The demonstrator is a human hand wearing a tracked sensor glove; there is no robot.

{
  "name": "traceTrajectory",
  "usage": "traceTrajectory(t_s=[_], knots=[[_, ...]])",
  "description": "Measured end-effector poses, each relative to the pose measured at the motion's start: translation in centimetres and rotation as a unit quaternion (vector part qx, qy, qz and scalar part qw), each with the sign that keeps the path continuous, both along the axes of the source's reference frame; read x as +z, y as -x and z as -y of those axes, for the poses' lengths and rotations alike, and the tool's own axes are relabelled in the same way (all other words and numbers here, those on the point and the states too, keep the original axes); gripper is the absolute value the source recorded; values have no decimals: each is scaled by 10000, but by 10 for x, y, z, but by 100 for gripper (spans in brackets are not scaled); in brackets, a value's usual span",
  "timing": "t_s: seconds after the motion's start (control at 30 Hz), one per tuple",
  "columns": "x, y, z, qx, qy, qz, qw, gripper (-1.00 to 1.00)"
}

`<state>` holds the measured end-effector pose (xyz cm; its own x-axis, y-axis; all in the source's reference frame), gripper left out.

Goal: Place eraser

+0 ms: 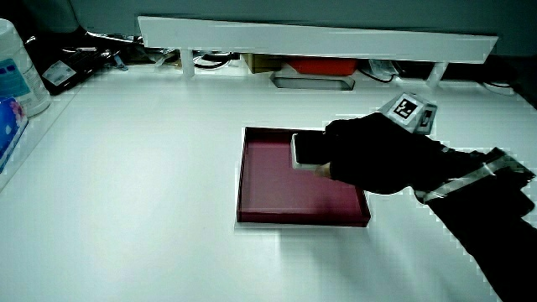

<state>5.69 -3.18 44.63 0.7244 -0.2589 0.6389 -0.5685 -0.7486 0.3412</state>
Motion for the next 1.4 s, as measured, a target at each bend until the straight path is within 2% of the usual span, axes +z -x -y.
traceTrajectory(t_s=[0.3,0.33,0.43,0.5,0.53,0.63,0.73,0.77,0.83,0.9,0.93,1.0,1.1,1.23,1.27,1.4], knots=[[60,25,-3,58,522,-518,9973,0],[68,25,-4,5,659,-527,9964,0],[82,25,-4,66,735,-715,9947,0],[85,24,-4,99,876,-644,9940,0],[83,24,-3,68,822,-670,9943,0],[84,25,-2,-9,883,-661,9939,-10],[89,22,-2,61,919,-586,9940,-19],[85,21,-3,101,926,-472,9945,-23],[89,20,-4,139,832,-507,9951,-29],[89,18,-3,125,878,-473,9949,-35],[86,17,-3,147,887,-382,9952,-39],[83,15,-2,150,910,-405,9949,-45],[75,13,-1,103,975,-202,9950,-55],[66,8,-1,39,883,-144,9960,-68],[56,6,-1,51,823,-97,9965,-71],[36,-4,-5,-184,846,12,9962,-84]])
